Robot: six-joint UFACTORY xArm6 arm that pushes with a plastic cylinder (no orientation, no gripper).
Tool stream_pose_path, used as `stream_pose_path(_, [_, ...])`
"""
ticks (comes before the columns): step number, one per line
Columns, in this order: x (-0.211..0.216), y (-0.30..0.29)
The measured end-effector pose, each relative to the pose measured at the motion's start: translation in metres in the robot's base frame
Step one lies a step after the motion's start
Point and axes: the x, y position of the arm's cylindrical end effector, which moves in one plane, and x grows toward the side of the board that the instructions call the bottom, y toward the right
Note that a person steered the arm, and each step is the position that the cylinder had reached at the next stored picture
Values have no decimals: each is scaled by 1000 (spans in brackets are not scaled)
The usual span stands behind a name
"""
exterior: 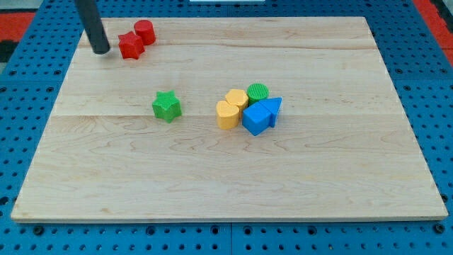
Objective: Nudge the group of blocks right a bit
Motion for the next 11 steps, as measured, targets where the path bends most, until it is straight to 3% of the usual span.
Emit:
stream_pose_path(3, [-12, -46])
stream_pose_path(5, [38, -12])
stream_pose_path(8, [171, 65])
stream_pose_path(11, [182, 215])
